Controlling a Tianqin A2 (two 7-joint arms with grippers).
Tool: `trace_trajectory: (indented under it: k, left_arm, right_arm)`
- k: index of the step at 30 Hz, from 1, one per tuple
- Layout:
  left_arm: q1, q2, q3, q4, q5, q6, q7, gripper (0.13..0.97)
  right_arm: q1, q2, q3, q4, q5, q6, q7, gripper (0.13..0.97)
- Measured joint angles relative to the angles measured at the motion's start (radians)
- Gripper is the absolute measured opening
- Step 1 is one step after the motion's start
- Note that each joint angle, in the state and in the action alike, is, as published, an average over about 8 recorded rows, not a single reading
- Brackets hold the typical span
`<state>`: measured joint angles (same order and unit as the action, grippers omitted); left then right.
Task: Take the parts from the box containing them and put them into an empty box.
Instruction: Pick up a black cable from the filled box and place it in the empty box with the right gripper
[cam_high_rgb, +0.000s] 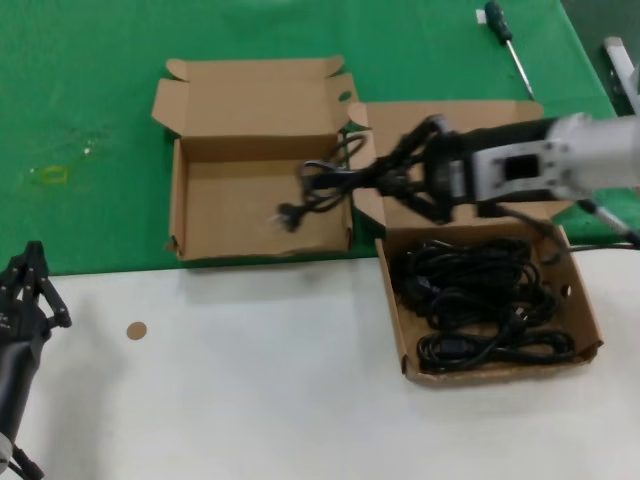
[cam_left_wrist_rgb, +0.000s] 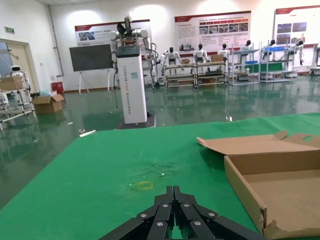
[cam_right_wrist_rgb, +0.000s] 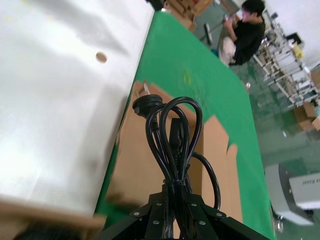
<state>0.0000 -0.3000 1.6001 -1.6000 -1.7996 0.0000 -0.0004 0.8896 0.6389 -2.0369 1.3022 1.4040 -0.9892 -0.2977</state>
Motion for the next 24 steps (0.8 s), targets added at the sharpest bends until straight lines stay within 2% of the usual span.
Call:
trace_trajectory:
  k: [8, 16, 24]
  left_arm:
    - [0.0, 0.0, 0.0, 0.0, 0.0, 0.0, 0.0, 0.152]
    - [0.0, 0.0, 0.0, 0.0, 0.0, 0.0, 0.0, 0.152]
    - [0.0, 0.0, 0.0, 0.0, 0.0, 0.0, 0.0, 0.152]
  right_arm:
    - [0.017, -0.14, -0.059, -0.06, -0.061, 0.098, -0.026, 0.182]
    - [0.047, -0.265, -0.088, -0.21, -0.059, 0.181, -0.155, 0.182]
    - [0.086, -0.343, -0.09, -0.367, -0.033, 0.231, -0.285, 0.182]
